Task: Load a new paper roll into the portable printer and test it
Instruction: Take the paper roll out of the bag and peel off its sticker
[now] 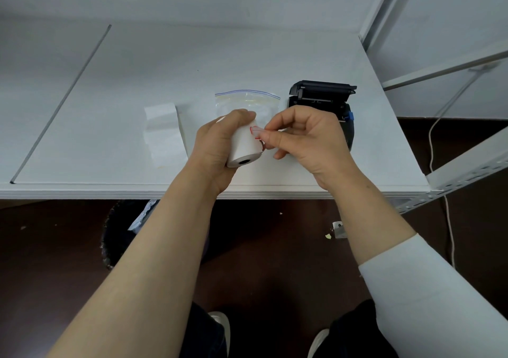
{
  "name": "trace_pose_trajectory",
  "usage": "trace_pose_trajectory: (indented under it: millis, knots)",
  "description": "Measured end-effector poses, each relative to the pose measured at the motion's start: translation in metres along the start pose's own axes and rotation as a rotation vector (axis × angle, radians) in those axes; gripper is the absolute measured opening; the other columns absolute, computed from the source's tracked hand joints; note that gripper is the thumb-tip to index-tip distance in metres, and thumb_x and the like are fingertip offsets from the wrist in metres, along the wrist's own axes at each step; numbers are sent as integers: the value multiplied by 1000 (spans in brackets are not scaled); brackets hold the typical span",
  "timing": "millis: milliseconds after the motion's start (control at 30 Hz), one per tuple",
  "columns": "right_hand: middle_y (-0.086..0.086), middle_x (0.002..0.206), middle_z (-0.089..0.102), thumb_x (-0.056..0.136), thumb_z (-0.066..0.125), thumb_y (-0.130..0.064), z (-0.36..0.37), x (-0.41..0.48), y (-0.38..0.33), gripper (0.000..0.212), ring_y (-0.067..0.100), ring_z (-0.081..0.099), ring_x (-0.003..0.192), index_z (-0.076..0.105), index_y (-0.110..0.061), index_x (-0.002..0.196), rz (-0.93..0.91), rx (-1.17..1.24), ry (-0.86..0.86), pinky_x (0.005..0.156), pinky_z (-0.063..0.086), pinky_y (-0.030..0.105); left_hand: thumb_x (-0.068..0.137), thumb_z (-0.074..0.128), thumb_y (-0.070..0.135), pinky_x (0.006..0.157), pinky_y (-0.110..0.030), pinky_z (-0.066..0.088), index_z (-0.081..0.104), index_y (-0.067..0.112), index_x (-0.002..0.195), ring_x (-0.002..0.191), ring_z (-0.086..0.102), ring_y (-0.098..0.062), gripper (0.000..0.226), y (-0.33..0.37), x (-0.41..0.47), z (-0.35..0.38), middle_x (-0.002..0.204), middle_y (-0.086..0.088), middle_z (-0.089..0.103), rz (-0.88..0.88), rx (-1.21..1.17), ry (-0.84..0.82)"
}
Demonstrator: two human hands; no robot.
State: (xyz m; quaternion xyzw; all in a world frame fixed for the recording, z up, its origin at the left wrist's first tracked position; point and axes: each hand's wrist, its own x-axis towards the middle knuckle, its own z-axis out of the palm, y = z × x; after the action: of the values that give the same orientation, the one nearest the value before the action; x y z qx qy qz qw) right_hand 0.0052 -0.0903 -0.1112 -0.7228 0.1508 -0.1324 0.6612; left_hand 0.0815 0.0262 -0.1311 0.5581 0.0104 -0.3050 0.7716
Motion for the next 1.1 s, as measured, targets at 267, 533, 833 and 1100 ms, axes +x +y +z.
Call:
trace_pose_trajectory:
  millis: [267,533,833,1100]
  knots:
    - [9,75,70,70,78,-6,1,0,2,14,10,69,59,64,-9,71,-44,-60,-10,50,52,22,64,69,19,73,-40,48,65,16,67,61,56,-23,6,0,0,0,66,-3,57,27,49,72]
    - [21,89,70,71,77,-6,1,-2,0,13,19,72,66,64,-9,72,-5,34,29,61,57,23,72,67,16,75,-40,45,62,11,73,70,55,-26,8,2,0,-1,72,-8,58,26,19,123]
    - [4,68,67,77,74,-11,1,24,-5,19,9,59,47,60,-10,90,113,-31,196,39,43,19,80,61,14,70,-32,48,55,14,79,62,56,-21,7,14,6,-14,63,-4,63,92,-231,196]
    - [14,68,68,74,70,-10,41,102,7,10,26,61,57,71,-1,76,130,-632,36,60,59,37,79,62,13,68,-32,49,56,11,74,65,58,-24,8,13,12,-22,66,-7,64,57,-318,293]
